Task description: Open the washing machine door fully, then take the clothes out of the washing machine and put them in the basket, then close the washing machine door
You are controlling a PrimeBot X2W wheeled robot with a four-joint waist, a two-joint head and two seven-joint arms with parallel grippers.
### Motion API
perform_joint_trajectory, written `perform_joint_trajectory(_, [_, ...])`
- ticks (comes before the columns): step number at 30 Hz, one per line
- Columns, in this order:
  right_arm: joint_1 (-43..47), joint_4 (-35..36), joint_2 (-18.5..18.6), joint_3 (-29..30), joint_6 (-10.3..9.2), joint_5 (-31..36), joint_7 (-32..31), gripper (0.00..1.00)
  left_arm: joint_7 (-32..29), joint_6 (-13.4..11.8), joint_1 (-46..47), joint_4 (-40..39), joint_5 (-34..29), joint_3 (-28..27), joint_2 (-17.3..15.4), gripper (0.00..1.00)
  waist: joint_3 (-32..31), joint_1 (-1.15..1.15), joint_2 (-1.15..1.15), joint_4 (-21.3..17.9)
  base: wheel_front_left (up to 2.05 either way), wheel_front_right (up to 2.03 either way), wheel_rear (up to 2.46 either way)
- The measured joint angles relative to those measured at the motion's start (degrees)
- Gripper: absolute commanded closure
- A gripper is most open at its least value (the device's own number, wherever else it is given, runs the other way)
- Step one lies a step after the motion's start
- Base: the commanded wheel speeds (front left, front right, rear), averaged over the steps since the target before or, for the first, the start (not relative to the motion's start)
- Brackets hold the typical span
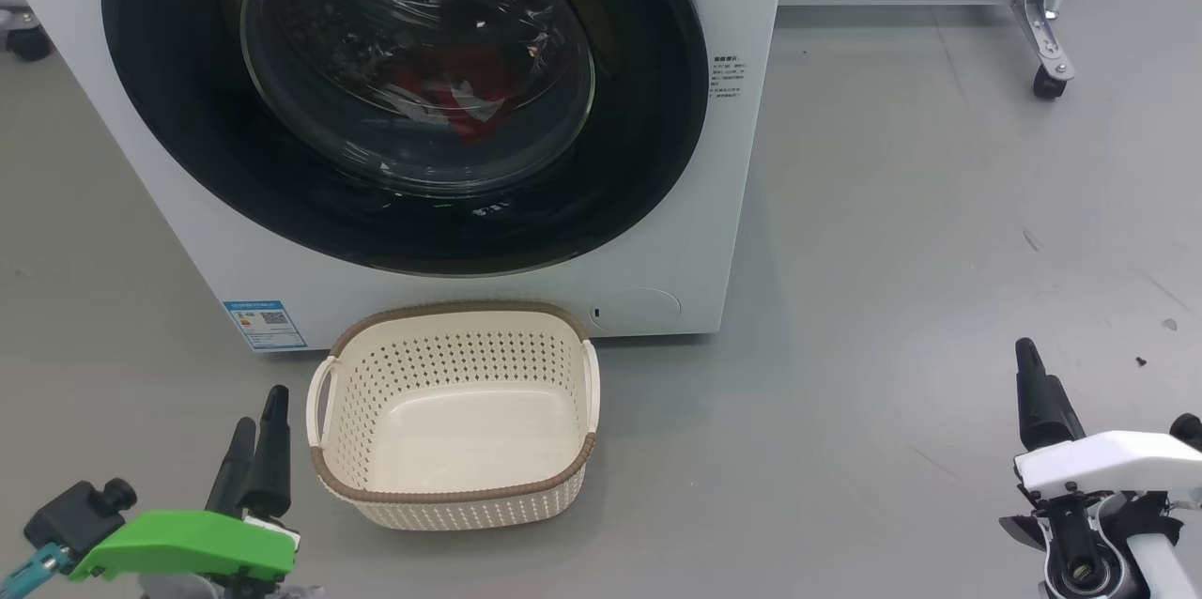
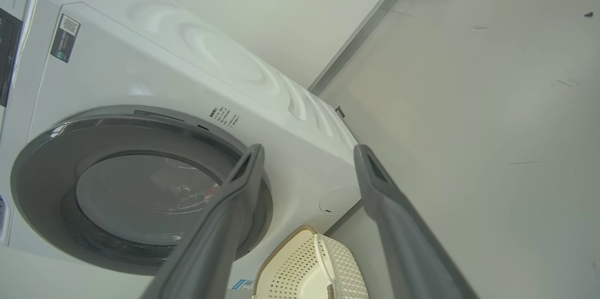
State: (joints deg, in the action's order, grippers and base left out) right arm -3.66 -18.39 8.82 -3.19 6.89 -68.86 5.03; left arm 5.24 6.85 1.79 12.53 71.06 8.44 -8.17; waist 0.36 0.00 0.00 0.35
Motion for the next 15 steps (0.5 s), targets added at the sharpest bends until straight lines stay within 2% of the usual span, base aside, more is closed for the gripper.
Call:
perform_joint_trajectory(6, [-0.92, 0.55, 1.16, -1.63, -1.12, 8.06, 0.92, 0.00, 0.97, -0.13, 0.19, 0.22, -7.47, 1.75, -0.98, 0.00, -0.03, 0.00, 0.00, 0.03, 0.00, 0.00, 0.00])
perform_joint_trajectory(15, [-1.63, 1.59, 2.14, -5.20, -3.10, 19.65, 2.68, 0.00, 2.60, -1.88, 1.65, 0.02, -18.11, 4.66, -1.91, 0.00, -0.07, 0.00, 0.00, 0.09, 0.00, 0.00, 0.00])
